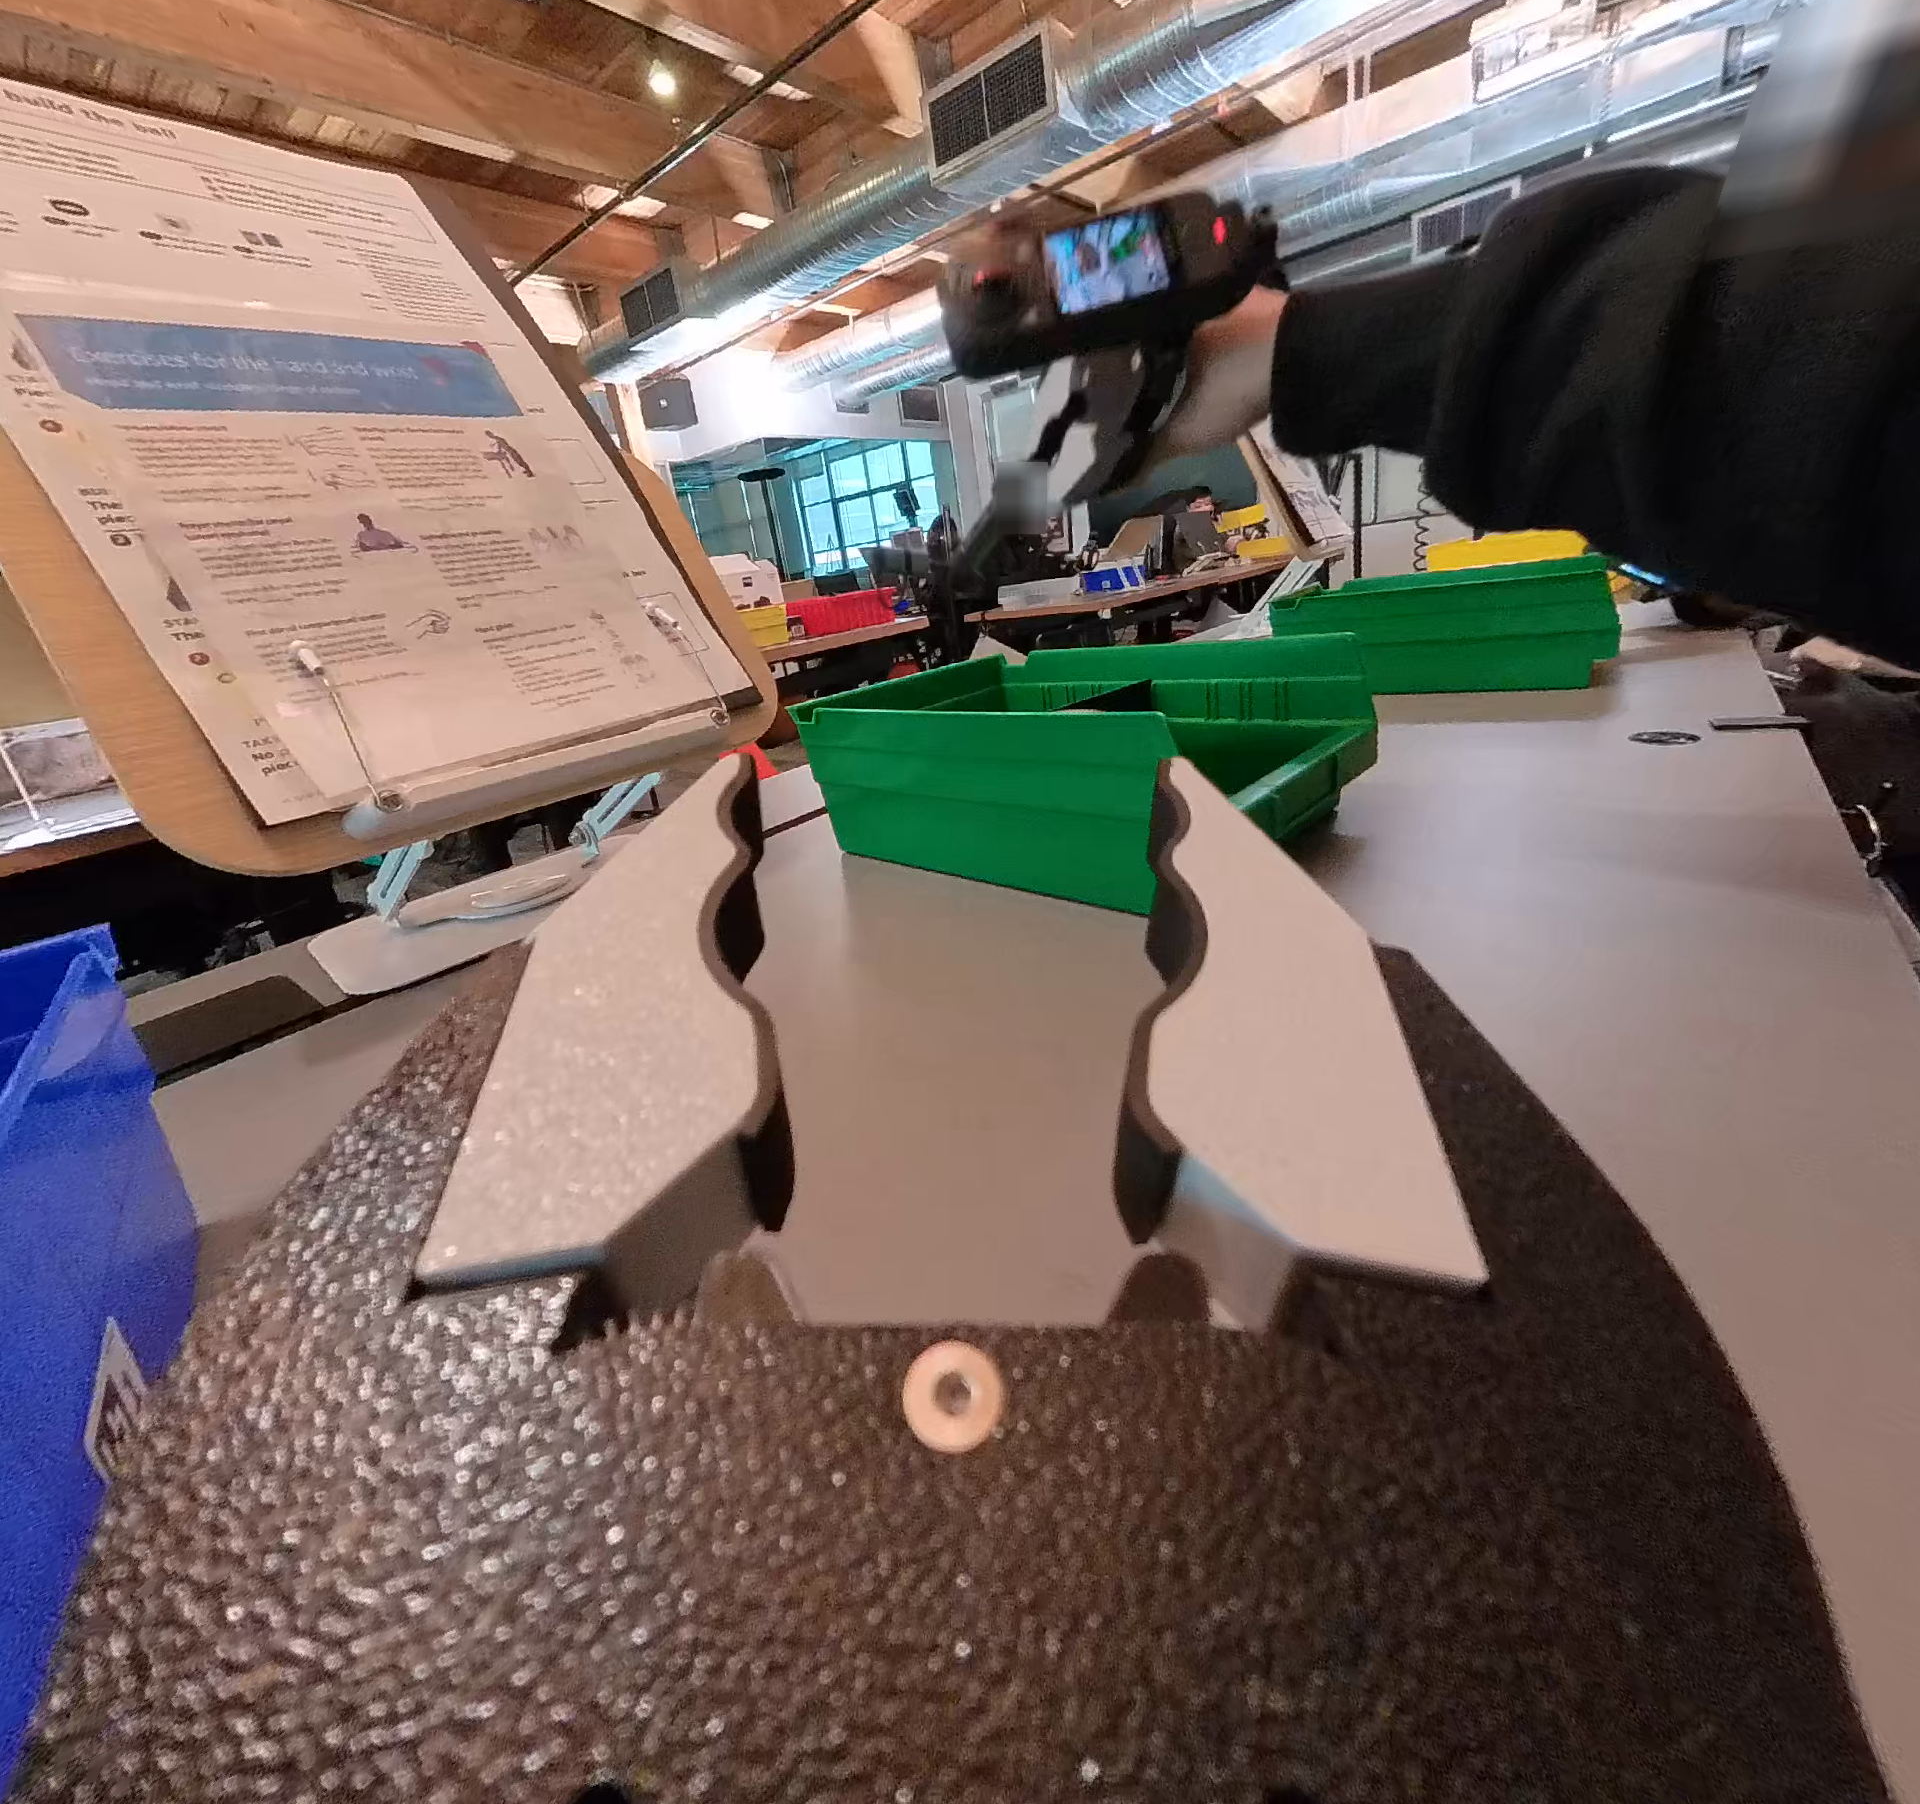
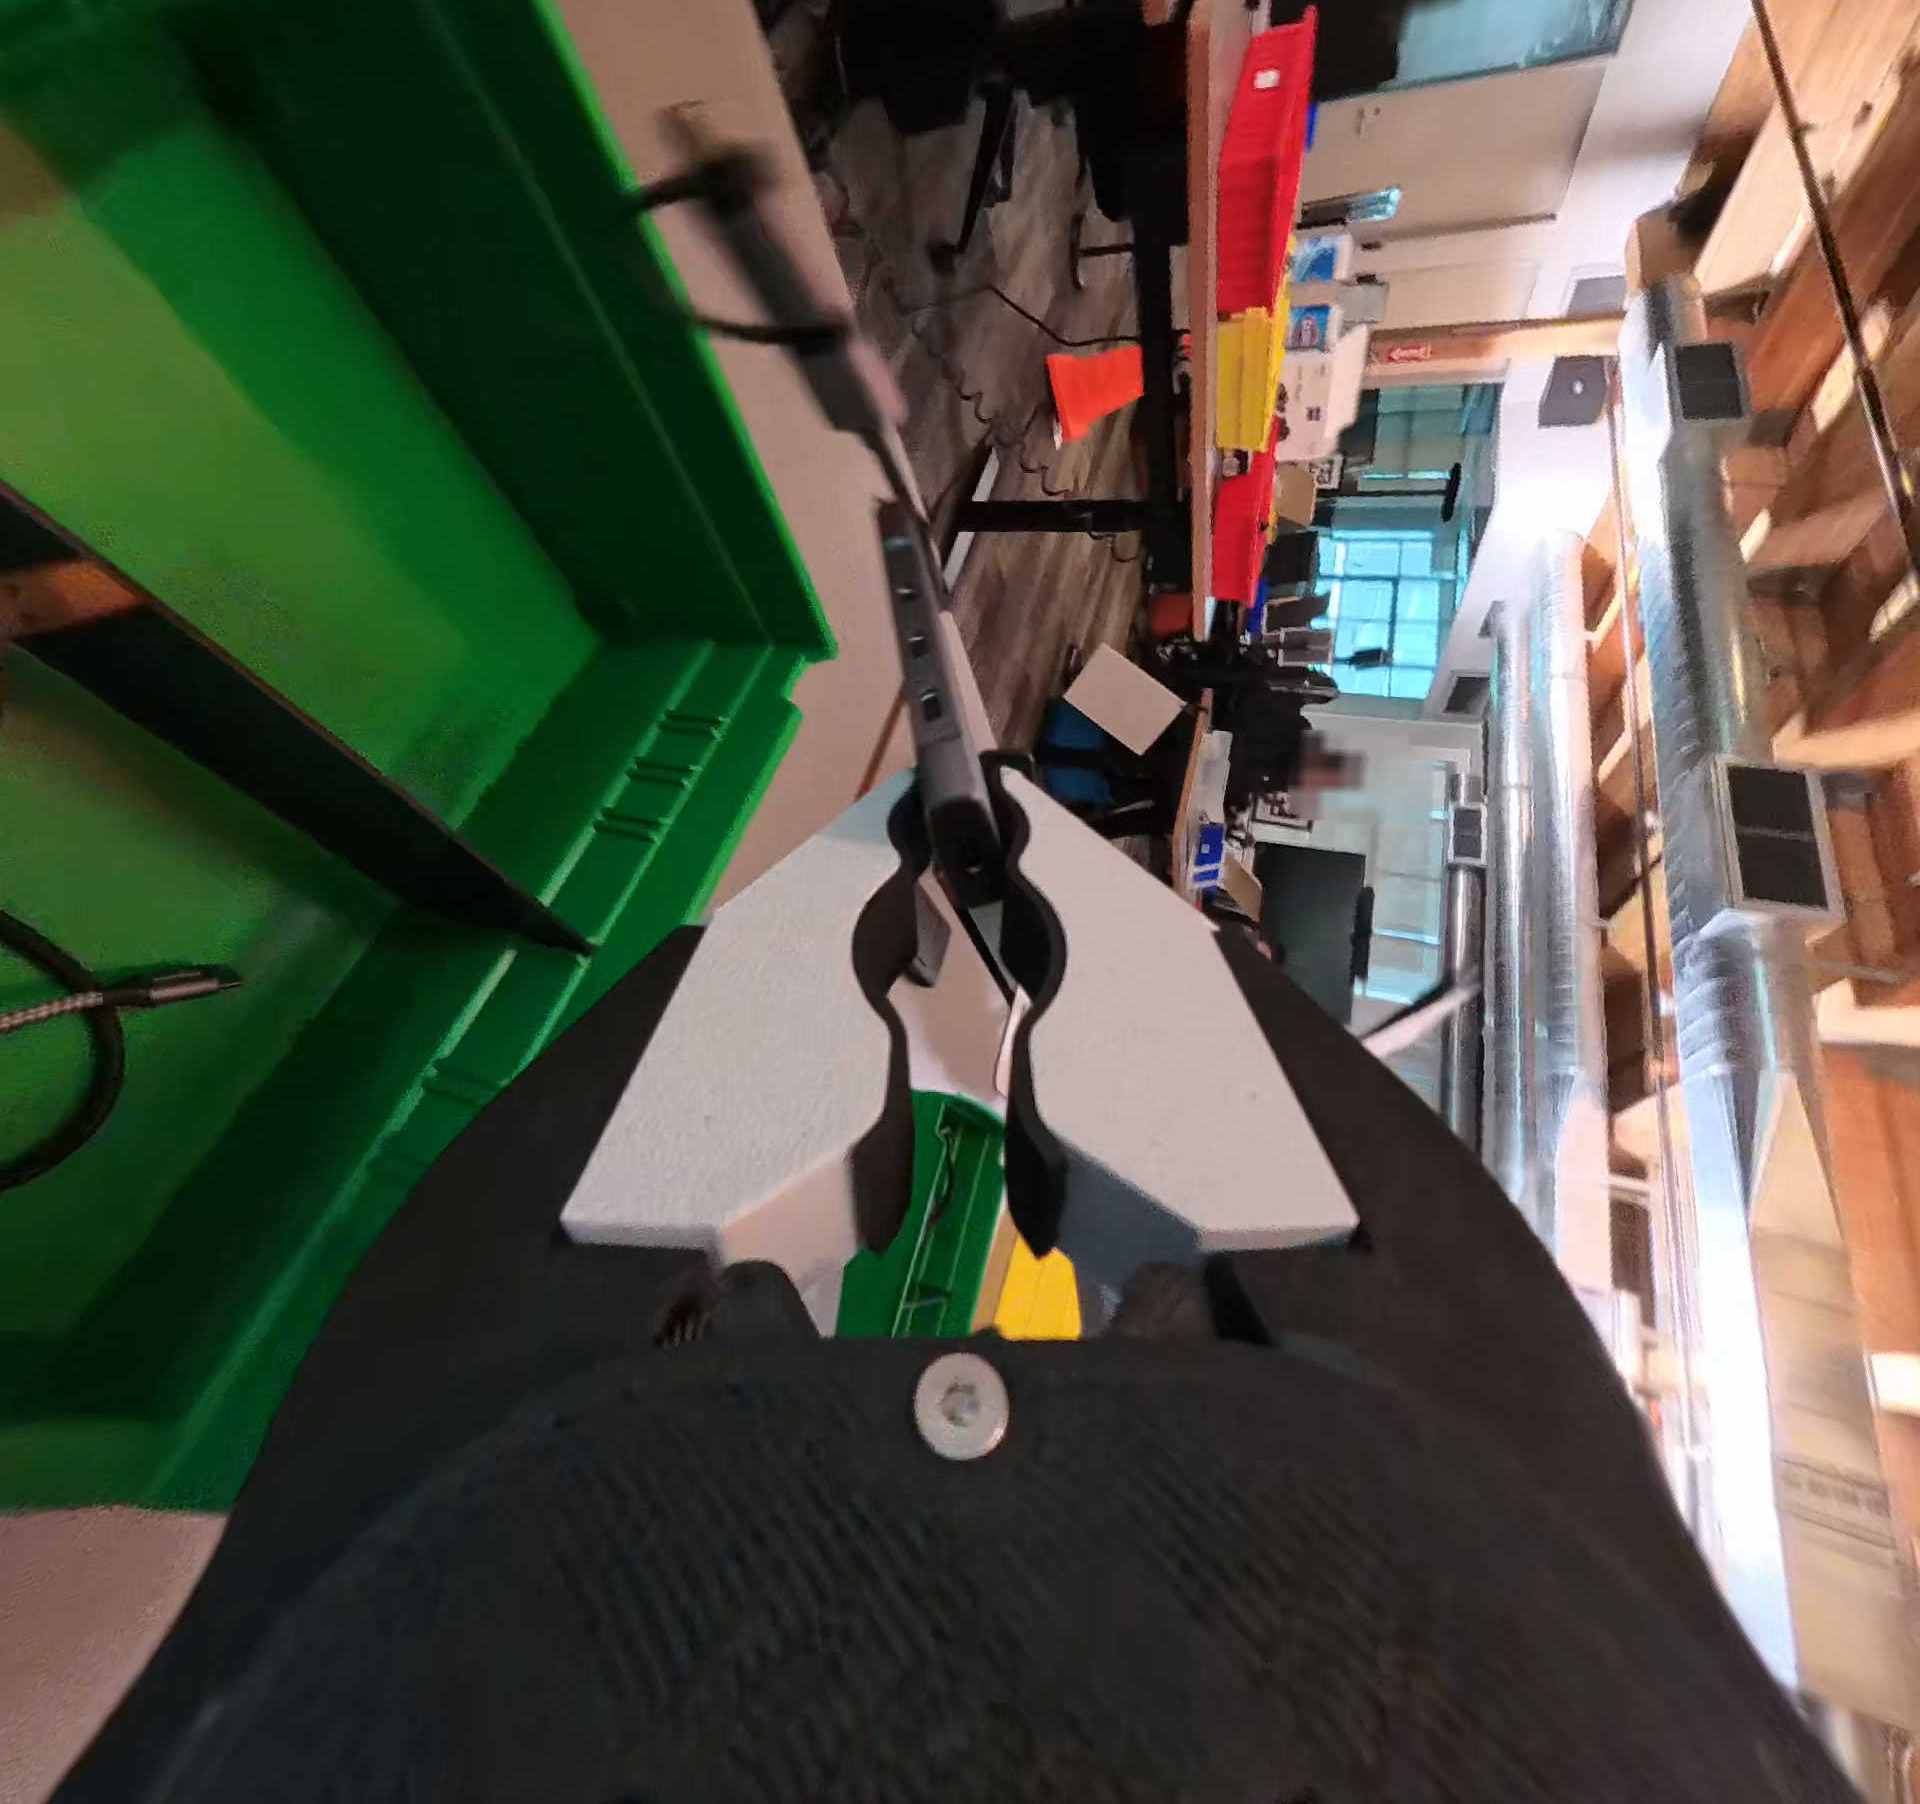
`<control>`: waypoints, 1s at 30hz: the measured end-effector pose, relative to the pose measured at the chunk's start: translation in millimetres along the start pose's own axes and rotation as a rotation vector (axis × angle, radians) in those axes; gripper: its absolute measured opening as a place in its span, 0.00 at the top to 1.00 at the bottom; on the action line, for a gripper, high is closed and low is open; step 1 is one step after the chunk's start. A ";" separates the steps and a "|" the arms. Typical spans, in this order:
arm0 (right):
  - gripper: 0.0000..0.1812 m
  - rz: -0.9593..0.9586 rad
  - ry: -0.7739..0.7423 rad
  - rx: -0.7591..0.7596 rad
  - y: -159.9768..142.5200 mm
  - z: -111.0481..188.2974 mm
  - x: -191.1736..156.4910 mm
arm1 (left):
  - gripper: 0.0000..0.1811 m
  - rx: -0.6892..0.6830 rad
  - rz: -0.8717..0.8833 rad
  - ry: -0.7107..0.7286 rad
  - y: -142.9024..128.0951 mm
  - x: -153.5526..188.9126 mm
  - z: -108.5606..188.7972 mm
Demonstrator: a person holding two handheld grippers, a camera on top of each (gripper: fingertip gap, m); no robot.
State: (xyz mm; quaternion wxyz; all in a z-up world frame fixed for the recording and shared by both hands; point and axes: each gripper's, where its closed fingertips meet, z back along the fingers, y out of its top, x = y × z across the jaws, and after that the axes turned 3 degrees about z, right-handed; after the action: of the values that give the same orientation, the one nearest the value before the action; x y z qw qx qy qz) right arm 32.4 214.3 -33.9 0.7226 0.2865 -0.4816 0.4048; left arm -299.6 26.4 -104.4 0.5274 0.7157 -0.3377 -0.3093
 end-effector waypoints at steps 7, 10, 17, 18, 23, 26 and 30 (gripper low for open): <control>0.96 -0.044 0.256 0.139 16.5 -50.8 -74.0 | 0.60 0.011 0.015 -0.001 1.4 -1.5 1.3; 0.96 0.044 0.253 0.123 13.6 -60.3 -87.2 | 0.61 0.009 0.024 -0.008 1.2 -1.3 0.9; 0.90 0.102 0.163 0.158 24.4 -63.1 -76.8 | 0.60 0.019 0.031 -0.004 2.1 -2.1 1.4; 0.88 0.090 0.162 0.158 24.8 -62.5 -74.6 | 0.60 0.019 0.030 -0.002 2.1 -2.5 1.4; 0.83 0.085 0.148 0.162 24.9 -56.4 -66.3 | 0.59 0.015 0.024 -0.008 1.3 -1.1 1.1; 0.77 0.071 0.153 0.169 26.4 -52.0 -65.5 | 0.58 0.017 0.025 -0.003 1.5 -1.9 1.3; 0.61 0.029 0.169 0.184 31.4 -44.0 -66.0 | 0.58 0.015 0.024 -0.005 1.0 -1.6 1.1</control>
State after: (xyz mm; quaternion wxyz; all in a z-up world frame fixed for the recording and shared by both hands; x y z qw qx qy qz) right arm 12.0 245.2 -110.8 0.7254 0.3094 -0.3838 0.4804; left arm -301.6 26.9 -103.6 0.5246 0.7148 -0.3500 -0.3022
